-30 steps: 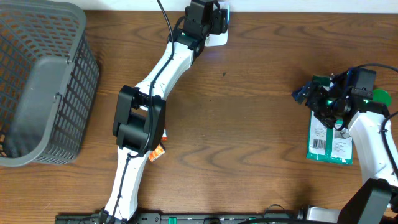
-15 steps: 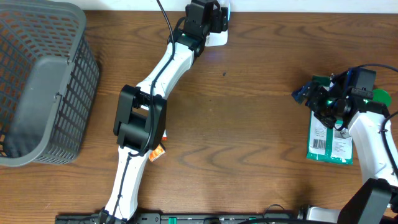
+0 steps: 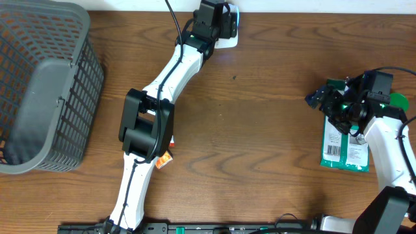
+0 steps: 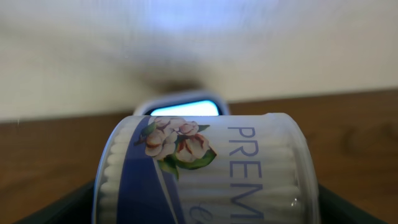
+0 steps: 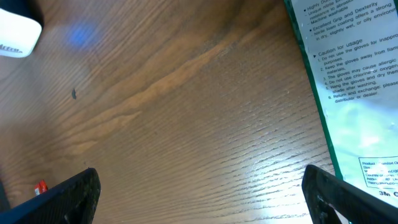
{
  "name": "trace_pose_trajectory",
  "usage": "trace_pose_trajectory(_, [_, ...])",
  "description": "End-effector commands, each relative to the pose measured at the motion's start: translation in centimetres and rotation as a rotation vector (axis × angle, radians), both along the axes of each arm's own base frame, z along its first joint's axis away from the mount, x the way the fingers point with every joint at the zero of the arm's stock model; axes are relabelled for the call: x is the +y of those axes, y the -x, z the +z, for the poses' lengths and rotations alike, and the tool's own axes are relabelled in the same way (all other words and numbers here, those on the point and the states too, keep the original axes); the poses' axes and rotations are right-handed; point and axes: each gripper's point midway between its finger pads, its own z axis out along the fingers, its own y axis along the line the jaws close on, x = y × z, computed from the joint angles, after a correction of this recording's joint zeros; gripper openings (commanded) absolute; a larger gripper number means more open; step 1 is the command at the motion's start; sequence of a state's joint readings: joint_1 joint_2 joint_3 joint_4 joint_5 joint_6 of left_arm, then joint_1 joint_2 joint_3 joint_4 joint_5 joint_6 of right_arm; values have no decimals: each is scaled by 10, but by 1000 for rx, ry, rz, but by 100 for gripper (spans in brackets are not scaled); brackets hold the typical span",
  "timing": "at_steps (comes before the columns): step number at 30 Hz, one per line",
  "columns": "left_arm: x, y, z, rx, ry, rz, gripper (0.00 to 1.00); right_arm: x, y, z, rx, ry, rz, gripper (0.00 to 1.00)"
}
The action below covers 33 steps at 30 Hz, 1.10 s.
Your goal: Scan the item barcode
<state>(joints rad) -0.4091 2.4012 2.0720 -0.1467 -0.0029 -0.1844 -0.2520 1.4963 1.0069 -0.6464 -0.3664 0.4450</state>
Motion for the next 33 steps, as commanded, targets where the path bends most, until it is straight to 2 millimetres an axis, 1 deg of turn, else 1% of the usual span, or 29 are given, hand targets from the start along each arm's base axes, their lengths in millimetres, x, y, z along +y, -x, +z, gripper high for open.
trace_pose_trajectory(1, [-3,13,71,-62,48,-18,64,0,-3,10,-26,5,-7,99])
trace_pose_trajectory(3, [-7,28,84,-31,57,-48,64,0,-4,10,-26,5,-7,99])
trace_pose_trajectory(5, [-12,48,96,20,85,-77,64,0,-4,10,-26,5,-8,99])
trace_pose_trajectory(7, [-19,71,104,85,113,-119,64,3,-7,13,-35,-35,-32,99])
trace_pose_trajectory(8, [-22,81,106,117,121,-142,64,8,-6,14,-30,-70,-37,99])
trace_pose_trajectory(10, [-28,104,108,186,135,-190,64,26,5,15,-1,-153,26,99])
trace_pose_trajectory(11, [-31,116,107,227,142,-220,64,32,2,22,-52,-177,101,99])
trace_pose_trajectory(13, [-37,133,103,291,155,-263,64,44,-2,47,-171,-252,229,99])
trace_pose_trajectory(14, [-42,144,101,335,175,-289,63,42,-2,57,-204,-268,242,99])
trace_pose_trajectory(16, [-53,161,95,406,209,-340,64,25,0,78,-230,-259,191,99])
trace_pose_trajectory(19, [-72,183,91,465,227,-409,64,-4,9,115,-279,-227,108,99])
trace_pose_trajectory(21, [-89,197,88,480,218,-446,64,-25,18,143,-327,-192,44,99])
trace_pose_trajectory(24, [-118,221,83,489,199,-513,63,-50,33,175,-397,-135,-37,99])
trace_pose_trajectory(26, [-140,241,79,487,181,-562,64,-64,46,192,-446,-91,-91,99])
trace_pose_trajectory(28, [-158,258,72,481,148,-590,64,-74,58,206,-486,-50,-137,99])
trace_pose_trajectory(33, [-198,302,48,445,51,-646,64,-92,91,228,-548,36,-254,99])
